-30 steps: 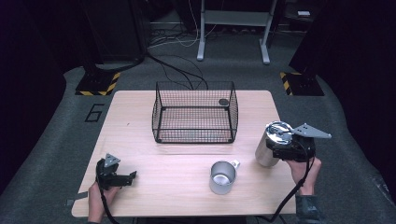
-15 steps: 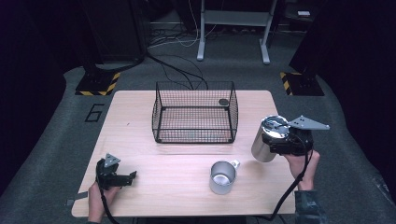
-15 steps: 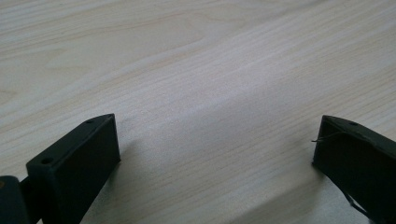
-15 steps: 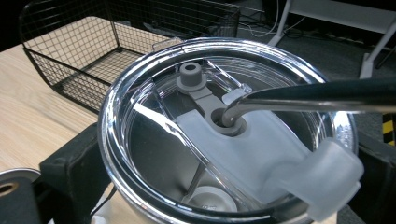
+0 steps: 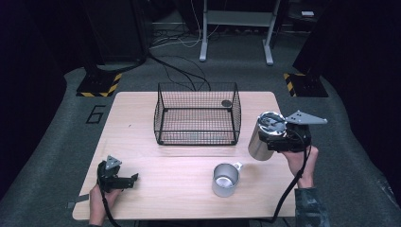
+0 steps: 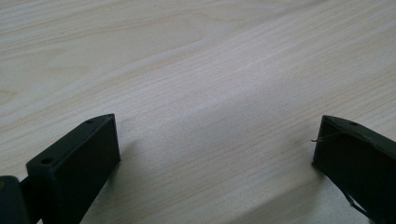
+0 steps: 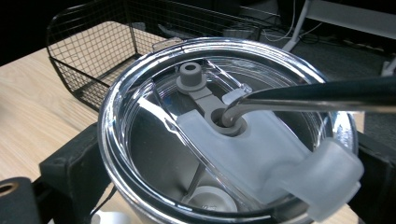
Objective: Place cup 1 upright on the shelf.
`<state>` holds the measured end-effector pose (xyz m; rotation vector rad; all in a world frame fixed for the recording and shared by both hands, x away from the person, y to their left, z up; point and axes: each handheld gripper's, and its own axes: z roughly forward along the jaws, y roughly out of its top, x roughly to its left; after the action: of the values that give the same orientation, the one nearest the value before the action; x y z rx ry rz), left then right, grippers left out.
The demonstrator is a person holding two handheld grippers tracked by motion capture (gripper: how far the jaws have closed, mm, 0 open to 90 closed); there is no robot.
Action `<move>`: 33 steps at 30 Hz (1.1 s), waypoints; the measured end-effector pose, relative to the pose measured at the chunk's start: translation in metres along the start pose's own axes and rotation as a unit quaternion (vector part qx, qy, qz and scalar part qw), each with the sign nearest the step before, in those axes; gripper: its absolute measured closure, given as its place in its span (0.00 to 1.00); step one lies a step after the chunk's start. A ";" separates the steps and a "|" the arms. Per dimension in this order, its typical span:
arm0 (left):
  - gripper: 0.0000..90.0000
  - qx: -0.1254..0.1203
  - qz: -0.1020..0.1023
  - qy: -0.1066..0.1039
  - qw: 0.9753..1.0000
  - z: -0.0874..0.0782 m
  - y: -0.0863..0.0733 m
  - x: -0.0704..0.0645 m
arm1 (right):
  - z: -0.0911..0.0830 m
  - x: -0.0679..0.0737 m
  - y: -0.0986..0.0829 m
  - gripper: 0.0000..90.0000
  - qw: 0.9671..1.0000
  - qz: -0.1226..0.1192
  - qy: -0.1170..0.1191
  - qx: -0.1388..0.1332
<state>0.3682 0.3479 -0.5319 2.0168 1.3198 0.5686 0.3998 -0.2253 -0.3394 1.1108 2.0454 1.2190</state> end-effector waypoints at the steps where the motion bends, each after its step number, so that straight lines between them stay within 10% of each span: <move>1: 0.00 -0.003 -0.001 0.001 1.000 0.000 0.000 0.000 | 0.001 0.001 0.001 0.04 1.000 0.001 0.003 0.001; 33: 0.00 0.004 0.004 -0.001 1.000 -0.001 0.000 0.000 | 0.032 0.029 0.041 0.04 0.997 -0.025 0.066 0.007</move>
<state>0.3680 0.3485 -0.5314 2.0294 1.3152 0.5660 0.4239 -0.1751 -0.3182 1.0019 2.1697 1.2856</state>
